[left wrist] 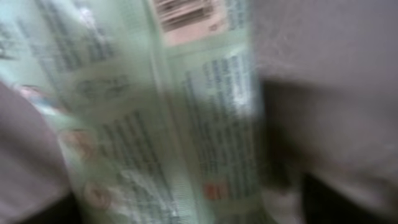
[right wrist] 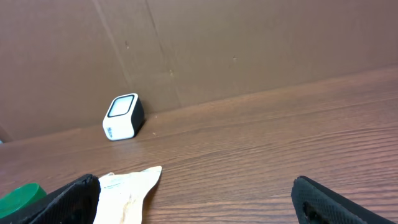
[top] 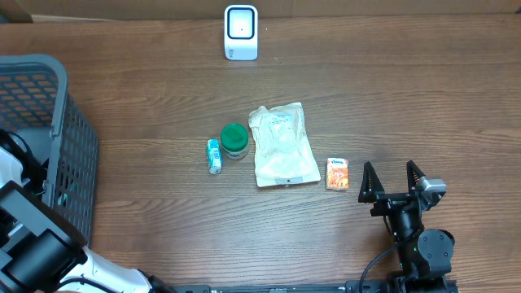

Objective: Scan the item barcode
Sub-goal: 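Lift the wipes packet out and carry it beside the teal package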

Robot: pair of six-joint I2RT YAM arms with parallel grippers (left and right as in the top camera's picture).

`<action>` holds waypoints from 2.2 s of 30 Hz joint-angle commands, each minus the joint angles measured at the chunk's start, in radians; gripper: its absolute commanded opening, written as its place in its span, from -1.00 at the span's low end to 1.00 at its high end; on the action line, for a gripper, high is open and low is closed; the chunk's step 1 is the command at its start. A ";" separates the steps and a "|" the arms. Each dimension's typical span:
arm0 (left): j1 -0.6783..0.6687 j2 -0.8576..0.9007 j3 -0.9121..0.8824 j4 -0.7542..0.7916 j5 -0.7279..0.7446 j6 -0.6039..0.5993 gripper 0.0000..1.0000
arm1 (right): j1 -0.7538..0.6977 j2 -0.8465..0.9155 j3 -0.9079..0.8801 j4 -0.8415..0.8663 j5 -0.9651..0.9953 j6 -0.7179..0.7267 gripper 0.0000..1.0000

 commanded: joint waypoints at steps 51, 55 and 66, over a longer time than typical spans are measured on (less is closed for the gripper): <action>-0.583 -0.096 0.988 -0.743 0.309 0.116 -0.92 | -0.002 -0.012 -0.010 0.006 -0.005 0.004 1.00; -0.734 -0.096 0.870 -0.749 0.155 0.068 -0.92 | -0.002 -0.012 -0.010 0.006 -0.005 0.004 1.00; -0.881 -0.096 0.346 -0.499 0.074 -0.011 -0.91 | -0.002 -0.012 -0.010 0.006 -0.005 0.004 1.00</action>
